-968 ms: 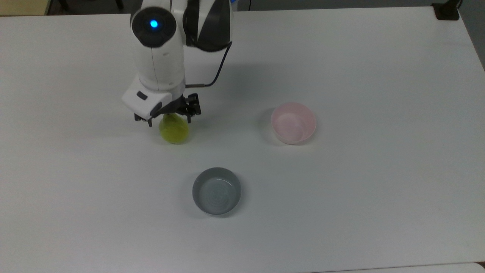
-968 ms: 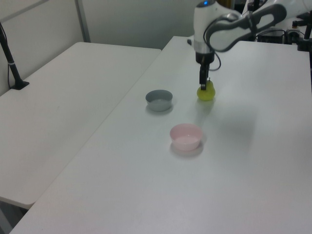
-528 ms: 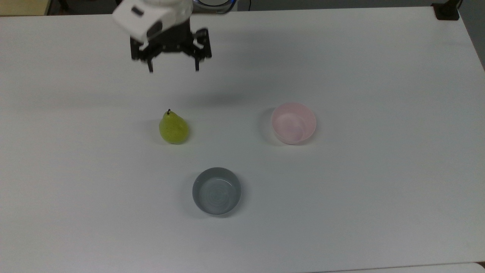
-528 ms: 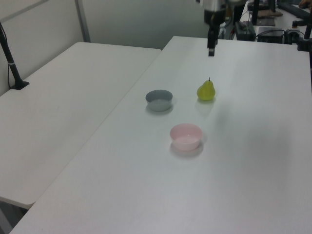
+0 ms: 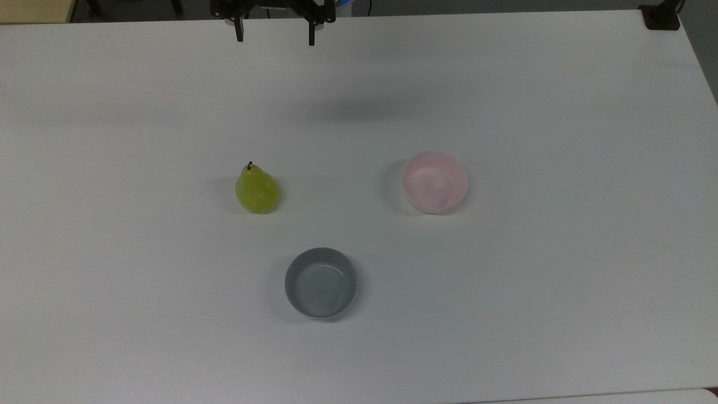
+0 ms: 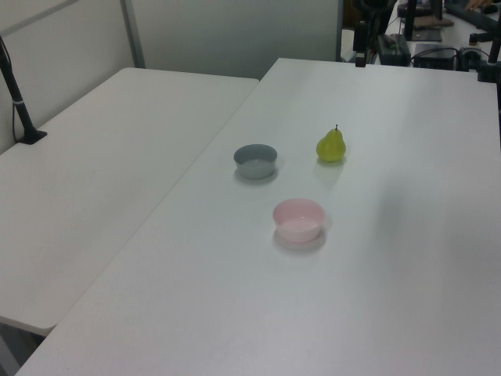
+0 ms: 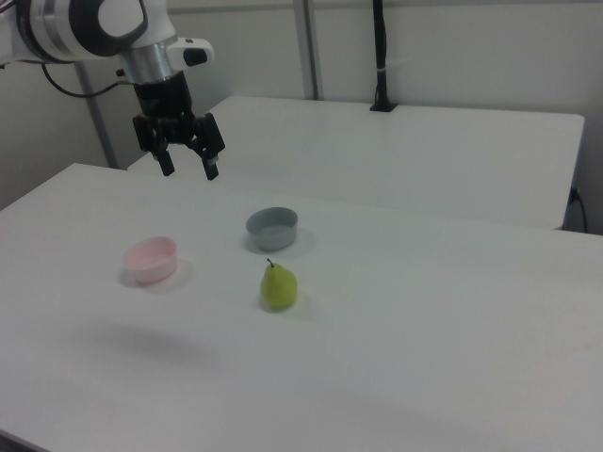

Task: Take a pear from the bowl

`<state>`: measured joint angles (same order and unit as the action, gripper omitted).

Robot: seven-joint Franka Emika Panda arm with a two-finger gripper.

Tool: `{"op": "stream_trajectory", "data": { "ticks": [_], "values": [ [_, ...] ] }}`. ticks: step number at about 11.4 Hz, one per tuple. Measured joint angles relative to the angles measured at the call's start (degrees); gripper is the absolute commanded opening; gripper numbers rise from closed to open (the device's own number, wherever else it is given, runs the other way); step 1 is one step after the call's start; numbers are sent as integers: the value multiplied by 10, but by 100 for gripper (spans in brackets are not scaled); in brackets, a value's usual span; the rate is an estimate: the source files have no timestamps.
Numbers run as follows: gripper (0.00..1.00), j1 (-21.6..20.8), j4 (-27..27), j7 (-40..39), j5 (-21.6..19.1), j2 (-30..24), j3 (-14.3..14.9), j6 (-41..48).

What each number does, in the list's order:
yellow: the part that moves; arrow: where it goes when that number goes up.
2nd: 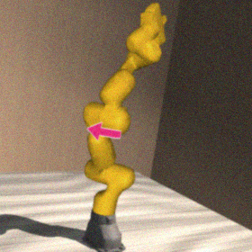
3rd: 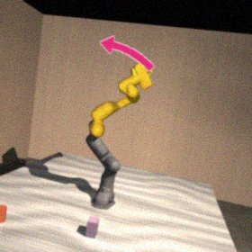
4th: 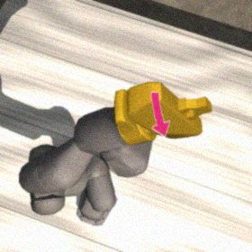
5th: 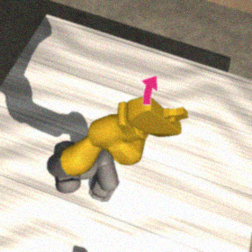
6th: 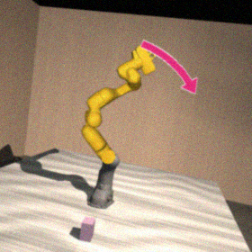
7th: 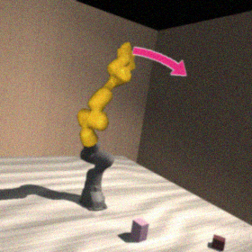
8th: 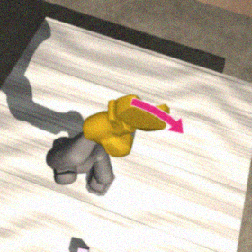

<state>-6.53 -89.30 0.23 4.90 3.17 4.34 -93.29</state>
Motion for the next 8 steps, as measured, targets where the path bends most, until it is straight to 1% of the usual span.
{"op": "stream_trajectory", "data": {
  "ticks": [5,8],
  "values": [
    [100,1,-7,3,-2,0,2,0],
    [100,1,-7,4,-26,0,2,0]
  ]
}}
